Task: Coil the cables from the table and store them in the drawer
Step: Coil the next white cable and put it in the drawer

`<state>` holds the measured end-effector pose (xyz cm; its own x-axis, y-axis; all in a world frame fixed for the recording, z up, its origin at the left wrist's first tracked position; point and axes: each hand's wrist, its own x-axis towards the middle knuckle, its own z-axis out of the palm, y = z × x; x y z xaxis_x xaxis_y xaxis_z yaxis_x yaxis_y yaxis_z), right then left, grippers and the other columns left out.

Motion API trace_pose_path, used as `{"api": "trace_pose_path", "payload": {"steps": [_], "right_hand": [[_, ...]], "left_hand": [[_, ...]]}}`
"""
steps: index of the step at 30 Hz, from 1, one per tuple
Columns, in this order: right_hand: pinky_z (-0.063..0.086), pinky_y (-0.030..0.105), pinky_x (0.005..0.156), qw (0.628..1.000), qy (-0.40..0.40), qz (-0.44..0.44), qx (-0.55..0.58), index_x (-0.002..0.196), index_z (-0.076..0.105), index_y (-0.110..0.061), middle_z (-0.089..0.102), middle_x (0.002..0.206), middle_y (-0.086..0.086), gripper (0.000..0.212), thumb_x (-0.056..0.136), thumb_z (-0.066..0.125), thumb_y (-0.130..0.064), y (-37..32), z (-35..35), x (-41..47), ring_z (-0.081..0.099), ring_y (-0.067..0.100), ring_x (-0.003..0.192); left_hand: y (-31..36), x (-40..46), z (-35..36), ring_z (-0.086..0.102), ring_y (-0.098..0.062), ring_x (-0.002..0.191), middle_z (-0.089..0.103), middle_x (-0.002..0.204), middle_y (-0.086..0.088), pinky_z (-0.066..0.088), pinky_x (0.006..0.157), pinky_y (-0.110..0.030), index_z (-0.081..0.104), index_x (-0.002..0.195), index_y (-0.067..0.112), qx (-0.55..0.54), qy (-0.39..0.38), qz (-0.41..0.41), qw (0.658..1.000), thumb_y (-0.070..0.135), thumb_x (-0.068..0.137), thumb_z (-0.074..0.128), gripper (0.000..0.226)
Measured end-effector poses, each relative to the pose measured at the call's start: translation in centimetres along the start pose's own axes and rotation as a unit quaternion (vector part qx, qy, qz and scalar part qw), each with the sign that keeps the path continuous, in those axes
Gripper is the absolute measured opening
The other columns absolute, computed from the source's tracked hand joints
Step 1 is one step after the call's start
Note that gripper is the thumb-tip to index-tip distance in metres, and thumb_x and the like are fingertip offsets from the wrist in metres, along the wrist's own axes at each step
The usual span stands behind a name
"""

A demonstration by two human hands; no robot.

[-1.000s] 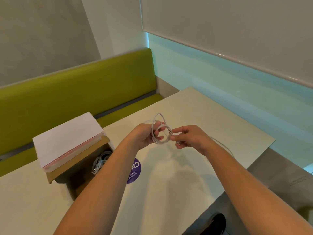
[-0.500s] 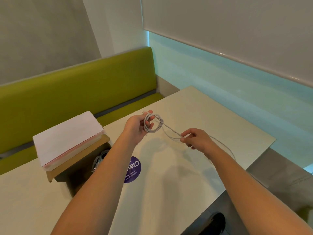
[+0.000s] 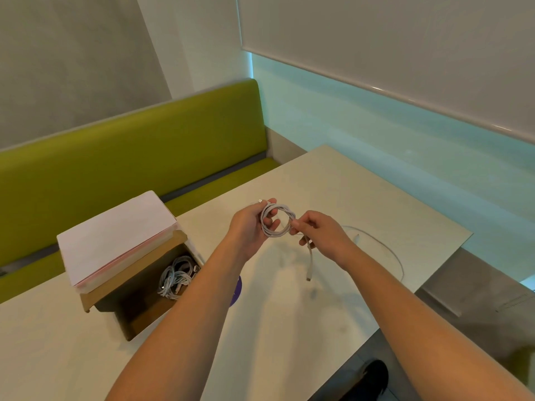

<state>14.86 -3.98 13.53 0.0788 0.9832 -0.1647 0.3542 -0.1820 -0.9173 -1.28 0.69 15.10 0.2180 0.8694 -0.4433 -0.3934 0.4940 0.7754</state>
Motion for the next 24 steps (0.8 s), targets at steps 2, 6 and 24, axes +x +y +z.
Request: {"api": "trace_pose_path", "payload": {"steps": [2, 6, 24], "right_hand": [[0.050, 0.027, 0.066, 1.000, 0.003, -0.009, -0.013, 0.082, 0.057, -0.017, 0.074, 0.090, -0.009, 0.020, 0.097, 0.057, -0.030, 0.0, -0.1, 0.0, 0.066, 0.014, 0.070], [0.053, 0.032, 0.067, 1.000, 0.012, -0.001, 0.024, 0.089, 0.055, -0.011, 0.074, 0.098, -0.007, 0.018, 0.099, 0.054, -0.027, -0.3, -0.8, 0.1, 0.067, 0.018, 0.075], [0.051, 0.025, 0.074, 0.998, 0.058, 0.000, -0.006, 0.097, 0.072, -0.017, 0.072, 0.089, -0.008, 0.014, 0.094, 0.062, -0.026, 0.8, -1.8, 0.0, 0.062, 0.012, 0.075]], "left_hand": [[0.1, 0.2, 0.2, 0.046, -0.011, 0.057, 0.061, 0.073, -0.006, 0.049, 0.075, -0.028, 0.064, 0.105, 0.002, -0.013, 0.008, 0.007, 1.000, 0.013, 0.102, 0.042, 0.025], [0.4, 0.3, 0.6, 0.047, -0.012, 0.057, 0.061, 0.072, -0.008, 0.049, 0.070, -0.028, 0.063, 0.106, 0.001, -0.051, -0.004, 0.012, 0.999, 0.011, 0.102, 0.041, 0.024], [1.3, -0.2, -0.8, 0.071, -0.016, 0.075, 0.075, 0.090, -0.009, 0.060, 0.070, -0.027, 0.073, 0.104, 0.004, 0.146, 0.058, 0.079, 0.984, 0.018, 0.089, 0.070, 0.021]]}}
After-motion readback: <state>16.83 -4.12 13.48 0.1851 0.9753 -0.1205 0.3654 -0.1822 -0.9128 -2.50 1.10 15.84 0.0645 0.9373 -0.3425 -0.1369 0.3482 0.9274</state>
